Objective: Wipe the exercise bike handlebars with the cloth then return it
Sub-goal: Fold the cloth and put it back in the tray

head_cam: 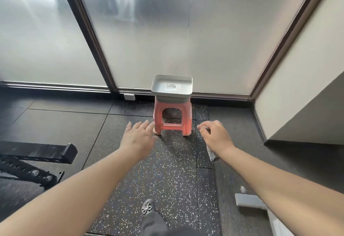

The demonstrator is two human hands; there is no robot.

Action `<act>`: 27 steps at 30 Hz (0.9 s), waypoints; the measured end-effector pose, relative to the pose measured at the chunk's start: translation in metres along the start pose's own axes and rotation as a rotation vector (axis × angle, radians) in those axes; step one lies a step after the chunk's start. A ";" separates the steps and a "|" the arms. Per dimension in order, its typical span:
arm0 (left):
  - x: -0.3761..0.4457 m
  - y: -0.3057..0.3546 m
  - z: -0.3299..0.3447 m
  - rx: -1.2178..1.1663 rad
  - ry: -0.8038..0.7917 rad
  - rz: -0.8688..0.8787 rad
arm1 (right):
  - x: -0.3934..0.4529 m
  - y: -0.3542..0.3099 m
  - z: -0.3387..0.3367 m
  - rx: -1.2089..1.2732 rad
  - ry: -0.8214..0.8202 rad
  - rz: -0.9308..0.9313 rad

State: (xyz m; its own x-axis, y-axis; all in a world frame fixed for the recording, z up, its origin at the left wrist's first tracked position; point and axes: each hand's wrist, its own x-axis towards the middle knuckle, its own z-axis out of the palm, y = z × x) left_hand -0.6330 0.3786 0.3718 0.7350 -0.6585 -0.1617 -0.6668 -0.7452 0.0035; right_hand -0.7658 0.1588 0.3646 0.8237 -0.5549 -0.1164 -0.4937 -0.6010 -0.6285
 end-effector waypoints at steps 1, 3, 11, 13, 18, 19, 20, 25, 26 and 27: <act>0.014 -0.010 -0.001 -0.003 0.002 0.009 | 0.015 -0.005 0.004 -0.003 0.001 0.003; 0.041 -0.029 -0.004 -0.009 -0.008 0.032 | 0.042 -0.018 0.012 -0.003 0.008 0.022; 0.155 -0.094 -0.031 -0.129 0.006 0.166 | 0.149 -0.085 0.028 0.156 0.058 0.061; 0.180 -0.098 -0.039 -0.249 0.015 0.202 | 0.171 -0.098 0.031 0.280 0.110 0.114; 0.231 -0.089 -0.054 -0.489 -0.005 0.273 | 0.223 -0.115 0.039 0.523 0.086 0.193; 0.241 -0.087 -0.056 -0.523 -0.007 0.279 | 0.233 -0.116 0.040 0.593 0.063 0.205; 0.251 -0.084 -0.057 -0.560 -0.009 0.280 | 0.245 -0.117 0.041 0.675 0.038 0.216; 0.309 -0.065 -0.065 -0.859 -0.061 0.193 | 0.307 -0.117 0.041 0.959 -0.011 0.200; 0.322 -0.062 -0.066 -0.898 -0.077 0.154 | 0.320 -0.115 0.039 0.970 -0.019 0.205; 0.335 -0.059 -0.065 -0.903 -0.081 0.120 | 0.334 -0.113 0.037 0.981 -0.029 0.206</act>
State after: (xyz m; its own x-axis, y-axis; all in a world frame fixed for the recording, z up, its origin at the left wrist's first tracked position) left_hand -0.3399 0.1950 0.3820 0.6331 -0.7531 -0.1789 -0.3636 -0.4933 0.7902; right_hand -0.4248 0.0628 0.3689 0.7608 -0.5728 -0.3052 -0.1900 0.2531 -0.9486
